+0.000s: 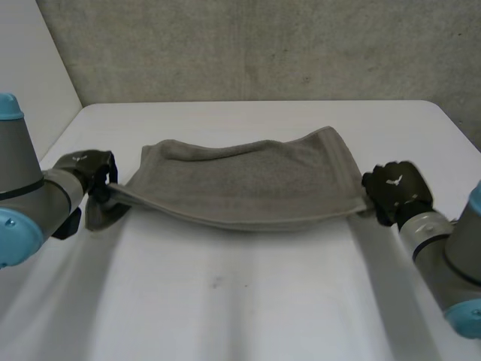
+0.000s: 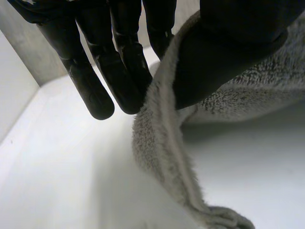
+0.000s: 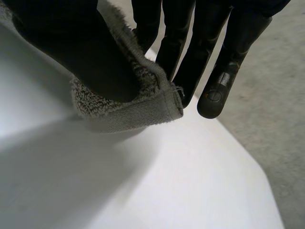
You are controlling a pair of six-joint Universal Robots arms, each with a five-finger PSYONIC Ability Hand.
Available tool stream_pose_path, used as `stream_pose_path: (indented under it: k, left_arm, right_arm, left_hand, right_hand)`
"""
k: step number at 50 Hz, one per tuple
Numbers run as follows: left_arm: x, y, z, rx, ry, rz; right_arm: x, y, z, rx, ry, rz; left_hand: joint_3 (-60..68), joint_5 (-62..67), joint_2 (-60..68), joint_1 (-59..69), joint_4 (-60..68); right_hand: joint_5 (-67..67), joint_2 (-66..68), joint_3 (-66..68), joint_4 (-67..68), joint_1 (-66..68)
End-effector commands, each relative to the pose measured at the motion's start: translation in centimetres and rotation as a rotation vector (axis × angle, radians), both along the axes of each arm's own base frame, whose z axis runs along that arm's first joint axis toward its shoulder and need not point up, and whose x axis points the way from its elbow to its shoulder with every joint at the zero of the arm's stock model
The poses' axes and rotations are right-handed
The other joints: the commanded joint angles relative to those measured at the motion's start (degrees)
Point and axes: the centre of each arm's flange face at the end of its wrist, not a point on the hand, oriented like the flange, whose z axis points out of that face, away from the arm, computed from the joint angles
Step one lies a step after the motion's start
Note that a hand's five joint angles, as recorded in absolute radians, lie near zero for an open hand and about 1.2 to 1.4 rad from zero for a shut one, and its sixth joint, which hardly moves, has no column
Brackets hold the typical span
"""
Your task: Fold the towel.
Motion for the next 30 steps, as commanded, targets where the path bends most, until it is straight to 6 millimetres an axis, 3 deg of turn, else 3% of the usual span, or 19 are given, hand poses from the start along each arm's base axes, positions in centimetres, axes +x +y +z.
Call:
stream_pose_path:
  k: [1,3,5,6,7,8,9,10,11,12,13,14,16,18,23,25,27,28,30]
  left_arm:
    - [0.7,3.5,0.6,0.089,-0.030,-0.014]
    - [0.8,4.2,1.2,0.086,-0.039,-0.021]
    - [1.0,5.3,3.5,0.039,-0.068,-0.038]
    - [1.0,5.3,3.5,0.039,-0.068,-0.038]
    - [1.2,5.8,5.2,-0.001,-0.082,-0.044]
    - [1.2,5.8,5.2,-0.001,-0.082,-0.044]
    - [1.5,6.3,7.1,-0.047,-0.094,-0.049]
    - [1.6,6.9,9.2,-0.099,-0.096,-0.049]
    - [1.6,6.9,9.2,-0.100,-0.096,-0.049]
    - [1.7,7.4,11.2,-0.146,-0.090,-0.048]
    - [1.9,7.7,12.8,-0.187,-0.082,-0.044]
    - [1.9,7.7,12.8,-0.187,-0.082,-0.044]
    - [1.9,8.0,14.2,-0.222,-0.075,-0.043]
    - [1.8,8.3,15.5,-0.252,-0.069,-0.047]
    - [1.7,8.0,15.1,-0.224,-0.081,-0.056]
    - [1.6,7.6,14.2,-0.189,-0.088,-0.061]
    - [1.5,6.7,12.8,-0.141,-0.097,-0.062]
    - [1.3,6.0,11.4,-0.092,-0.106,-0.065]
    - [1.1,5.3,10.1,-0.047,-0.114,-0.070]
  right_arm:
    - [-0.9,-0.1,6.0,-0.011,-0.093,0.008]
    - [-1.7,0.0,9.0,0.032,-0.093,0.008]
    - [-2.1,0.0,10.7,0.047,-0.090,0.005]
    - [-2.1,0.0,10.7,0.047,-0.090,0.005]
    - [-2.3,0.1,12.8,0.041,-0.093,0.007]
    - [-2.5,0.3,15.2,0.022,-0.097,0.007]
    - [-2.5,0.3,15.2,0.021,-0.097,0.007]
    - [-2.6,0.7,17.5,-0.007,-0.096,0.010]
    - [-2.7,1.2,19.9,-0.045,-0.088,0.011]
    - [-2.7,1.2,19.9,-0.045,-0.088,0.011]
    - [-2.7,1.6,21.8,-0.076,-0.072,0.015]
    - [-2.7,1.6,21.8,-0.076,-0.072,0.015]
    - [-2.8,2.5,24.4,-0.115,-0.035,0.023]
    - [-2.8,3.0,25.1,-0.120,-0.014,0.027]
    - [-2.5,2.9,23.7,-0.034,0.049,0.046]
    - [-2.4,2.3,22.4,0.014,0.069,0.052]
    - [-2.2,0.9,19.4,0.111,0.108,0.052]
    - [-2.2,0.9,19.3,0.112,0.108,0.052]
    - [-1.3,0.0,16.1,0.210,0.139,0.084]
  left_hand:
    - [10.2,10.7,10.2,11.7,10.2]
    - [10.2,10.7,10.2,11.7,10.2]
    - [10.2,10.7,10.2,11.7,10.2]
    - [10.2,10.7,10.2,11.7,10.2]
    - [10.2,10.7,10.2,11.7,10.2]
    - [10.2,10.7,10.2,11.7,10.2]
    - [10.2,10.7,10.2,11.7,10.2]
    - [10.2,10.7,10.2,11.7,10.2]
    - [10.2,10.7,10.2,11.7,10.2]
    - [10.2,10.7,10.2,11.7,10.2]
    - [10.2,10.7,10.2,11.7,10.2]
    - [10.2,10.7,10.2,11.7,10.2]
    - [10.2,10.7,10.2,11.7,10.2]
    - [10.2,10.7,10.2,11.7,10.2]
    - [10.2,10.7,10.2,11.7,10.2]
    - [10.2,10.7,10.2,11.7,10.2]
    - [10.2,10.7,10.2,11.7,10.2]
    - [10.2,10.7,10.2,11.7,10.2]
    - [10.2,10.7,10.2,11.7,10.2]
  right_hand:
    - [11.5,11.4,11.3,11.2,1.2]
    - [11.5,11.4,11.3,11.2,1.2]
    - [11.5,11.4,11.3,11.2,1.2]
    - [11.5,11.4,11.3,11.2,1.2]
    - [11.5,11.4,11.3,11.2,1.2]
    - [11.5,11.4,11.3,11.2,1.2]
    - [11.5,11.4,11.3,11.2,1.2]
    - [11.5,11.4,11.3,11.2,1.2]
    - [11.5,11.4,11.3,11.2,1.2]
    - [11.5,11.4,11.3,11.2,1.2]
    - [11.5,11.4,11.3,11.2,1.2]
    - [11.5,11.4,11.3,11.2,1.2]
    - [11.5,11.4,11.3,11.2,1.2]
    - [11.5,11.4,11.3,11.2,1.2]
    - [11.5,11.4,11.3,11.2,1.2]
    - [11.5,11.4,11.3,11.2,1.2]
    - [11.5,11.4,11.3,11.2,1.2]
    - [11.5,11.4,11.3,11.2,1.2]
    - [11.5,11.4,11.3,11.2,1.2]
